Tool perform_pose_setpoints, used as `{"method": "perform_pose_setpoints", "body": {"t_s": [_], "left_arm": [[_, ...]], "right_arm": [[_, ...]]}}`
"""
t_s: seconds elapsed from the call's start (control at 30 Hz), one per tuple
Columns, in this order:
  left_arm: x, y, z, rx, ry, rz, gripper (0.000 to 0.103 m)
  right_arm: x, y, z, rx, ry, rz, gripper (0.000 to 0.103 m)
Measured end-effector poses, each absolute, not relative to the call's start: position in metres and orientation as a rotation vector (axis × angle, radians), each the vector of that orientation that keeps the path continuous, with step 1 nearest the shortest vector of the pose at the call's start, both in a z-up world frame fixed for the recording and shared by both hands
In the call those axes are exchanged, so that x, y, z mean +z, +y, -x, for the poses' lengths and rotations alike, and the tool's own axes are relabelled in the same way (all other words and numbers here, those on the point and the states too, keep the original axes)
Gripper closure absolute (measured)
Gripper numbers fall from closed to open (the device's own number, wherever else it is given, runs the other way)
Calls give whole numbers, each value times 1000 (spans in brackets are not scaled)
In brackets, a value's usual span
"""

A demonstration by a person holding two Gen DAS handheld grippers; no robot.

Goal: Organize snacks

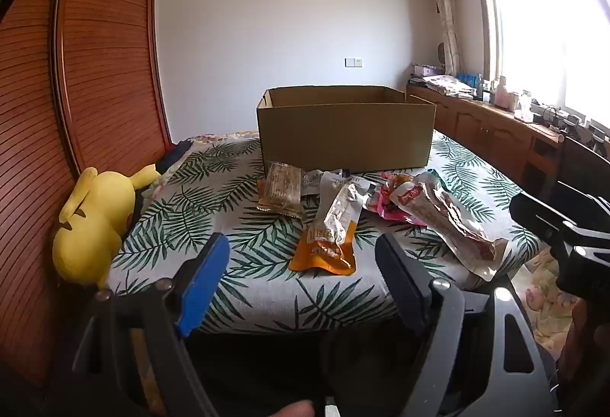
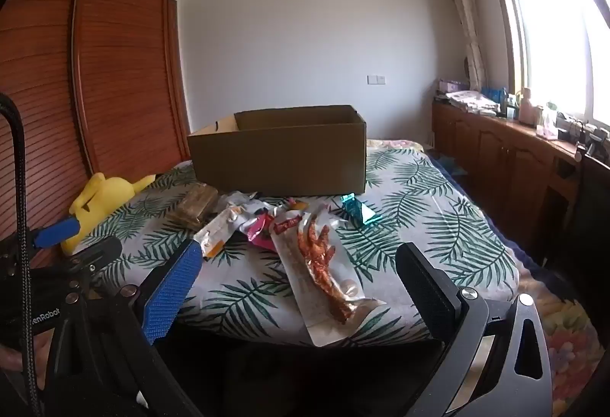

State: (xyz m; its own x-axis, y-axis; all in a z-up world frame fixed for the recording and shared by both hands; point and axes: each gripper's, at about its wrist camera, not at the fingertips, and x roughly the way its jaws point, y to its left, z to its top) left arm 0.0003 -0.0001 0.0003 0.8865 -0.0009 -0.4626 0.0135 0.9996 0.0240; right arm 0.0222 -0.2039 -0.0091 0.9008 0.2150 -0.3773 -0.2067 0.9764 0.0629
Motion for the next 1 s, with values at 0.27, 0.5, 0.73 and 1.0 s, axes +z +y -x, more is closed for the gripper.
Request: {"method": "perform_pose_setpoints", "body": {"t_s": [0.27, 0.5, 0.73, 1.0], "left_arm": [[2, -1, 0, -1, 474, -32, 23], [0, 2, 0, 1, 471, -21, 23], [0, 3, 1, 2, 470, -22, 23], [1, 1, 1, 3, 469, -24, 23]], "right_arm": [[-9, -205, -22, 216, 388, -18, 0], [-10, -206, -22, 216, 387, -20, 0], [-12, -207, -20, 215, 388, -17, 0], [-11, -207, -21, 215, 388, -17, 0]]}}
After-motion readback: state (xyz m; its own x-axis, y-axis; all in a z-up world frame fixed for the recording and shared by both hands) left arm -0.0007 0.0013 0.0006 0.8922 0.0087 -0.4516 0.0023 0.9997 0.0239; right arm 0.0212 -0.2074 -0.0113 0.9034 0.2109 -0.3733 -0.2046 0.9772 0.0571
